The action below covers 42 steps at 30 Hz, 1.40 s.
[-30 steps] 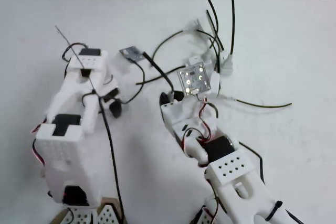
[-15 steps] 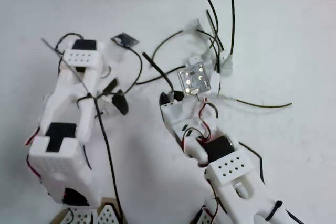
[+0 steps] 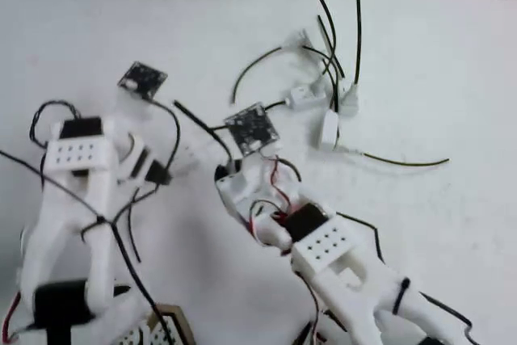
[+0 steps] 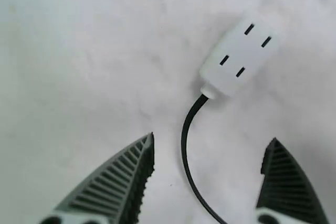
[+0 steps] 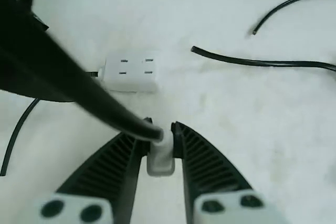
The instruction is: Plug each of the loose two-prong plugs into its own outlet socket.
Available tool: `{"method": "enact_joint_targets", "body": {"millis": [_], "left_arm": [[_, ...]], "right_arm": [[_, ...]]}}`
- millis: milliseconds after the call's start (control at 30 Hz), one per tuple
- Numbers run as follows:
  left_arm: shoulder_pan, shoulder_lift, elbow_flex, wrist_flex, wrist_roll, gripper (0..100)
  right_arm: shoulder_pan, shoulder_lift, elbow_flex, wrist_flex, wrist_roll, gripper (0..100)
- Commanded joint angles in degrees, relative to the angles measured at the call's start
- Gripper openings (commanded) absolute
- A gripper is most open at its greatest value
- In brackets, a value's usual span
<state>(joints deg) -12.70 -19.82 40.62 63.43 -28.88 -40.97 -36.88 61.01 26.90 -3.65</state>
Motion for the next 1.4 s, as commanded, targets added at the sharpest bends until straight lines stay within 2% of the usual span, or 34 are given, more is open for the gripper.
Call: {"method": "enact_joint_targets", "body": {"millis": [0,200,567,767,867,1367], "left_arm": [[-2.6,-10.2,10.2,-7.9,1.8,32],[-6.3,-16.2,19.7,-16.4,5.8,32],[-11.4,-16.2,19.2,-16.9,9.8,32],[-11.4,-16.2,19.3,-16.9,9.8,32],[-11.3,-16.2,19.3,-16.9,9.8,32],[-11.3,-16.2,19.5,-16.9,9.6,32]], "right_arm": [[-1.8,3.8,-6.4,-0.8,-0.5,1.7],[-4.8,7.7,-14.5,-0.9,-0.2,1.7],[-4.5,32.0,-31.2,-4.4,-0.4,1.8],[-3.0,39.4,-32.2,-11.1,0.6,1.8],[-1.8,40.7,-32.2,-12.5,2.7,1.8],[-1.3,47.3,-32.2,-18.5,3.1,1.8]]}}
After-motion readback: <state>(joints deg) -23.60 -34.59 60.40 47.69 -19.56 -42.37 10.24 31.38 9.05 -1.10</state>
